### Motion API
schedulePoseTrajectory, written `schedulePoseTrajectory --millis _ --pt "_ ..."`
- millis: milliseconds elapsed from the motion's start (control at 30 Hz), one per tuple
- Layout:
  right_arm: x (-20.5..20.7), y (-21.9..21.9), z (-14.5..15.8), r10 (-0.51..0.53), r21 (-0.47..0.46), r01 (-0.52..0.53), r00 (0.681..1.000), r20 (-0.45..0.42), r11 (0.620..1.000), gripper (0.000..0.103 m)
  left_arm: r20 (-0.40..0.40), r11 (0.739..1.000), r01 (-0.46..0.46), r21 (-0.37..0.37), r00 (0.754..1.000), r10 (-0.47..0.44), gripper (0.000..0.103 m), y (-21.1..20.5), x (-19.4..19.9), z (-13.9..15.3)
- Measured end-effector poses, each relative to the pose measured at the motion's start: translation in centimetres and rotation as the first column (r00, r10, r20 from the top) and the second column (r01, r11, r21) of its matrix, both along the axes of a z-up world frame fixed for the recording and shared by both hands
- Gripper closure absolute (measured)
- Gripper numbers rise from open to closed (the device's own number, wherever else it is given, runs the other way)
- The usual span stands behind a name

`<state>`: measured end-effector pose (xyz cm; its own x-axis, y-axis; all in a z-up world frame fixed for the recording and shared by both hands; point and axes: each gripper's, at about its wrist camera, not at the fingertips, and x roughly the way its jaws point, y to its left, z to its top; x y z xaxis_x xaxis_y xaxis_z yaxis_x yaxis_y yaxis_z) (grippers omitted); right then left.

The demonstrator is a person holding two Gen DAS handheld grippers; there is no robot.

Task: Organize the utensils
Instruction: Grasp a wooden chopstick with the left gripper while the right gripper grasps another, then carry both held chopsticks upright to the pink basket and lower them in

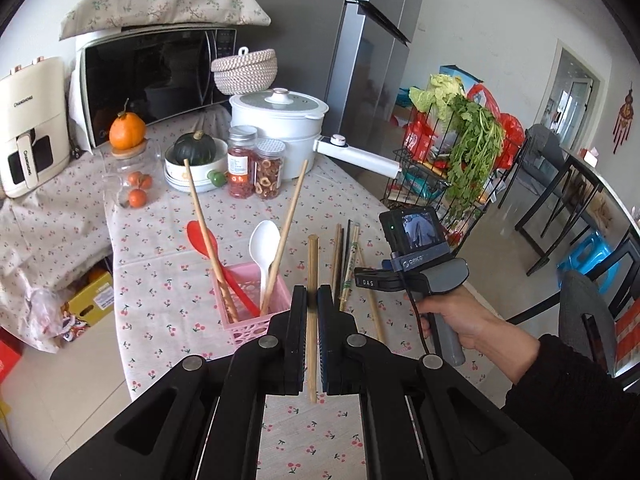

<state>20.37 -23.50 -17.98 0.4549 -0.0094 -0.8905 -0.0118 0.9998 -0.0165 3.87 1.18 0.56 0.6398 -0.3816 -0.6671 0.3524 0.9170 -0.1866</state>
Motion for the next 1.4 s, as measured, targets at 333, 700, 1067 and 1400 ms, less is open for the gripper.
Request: schedulePoseTrajectory --millis 333,700,1067,1400 --pt "-0.2 -3.0 1.0 -0.095 0.157 0.097 0.995 -0.024 0.983 0.098 -0.013 1.0 -0.016 -0.019 1.0 0.016 0.098 1.3 -0.4 0.0" --pt "-8.8 -4.9 13.4 -0.02 0.239 -0.049 0.961 0.276 0.97 0.098 0.087 0.996 -0.044 -0.082 0.995 0.051 0.098 1.3 -2.7 3.7" --pt "-14.5 -4.9 20.3 0.004 0.248 -0.128 0.895 0.446 0.96 0.098 0.321 0.98 -0.173 -0.104 0.926 0.197 0.098 2.7 -4.8 8.1" --pt "-15.1 -3.8 20.6 0.035 0.239 -0.159 0.892 0.451 0.958 0.098 0.367 0.955 -0.287 -0.069 0.883 0.292 0.098 1.9 -1.5 6.0"
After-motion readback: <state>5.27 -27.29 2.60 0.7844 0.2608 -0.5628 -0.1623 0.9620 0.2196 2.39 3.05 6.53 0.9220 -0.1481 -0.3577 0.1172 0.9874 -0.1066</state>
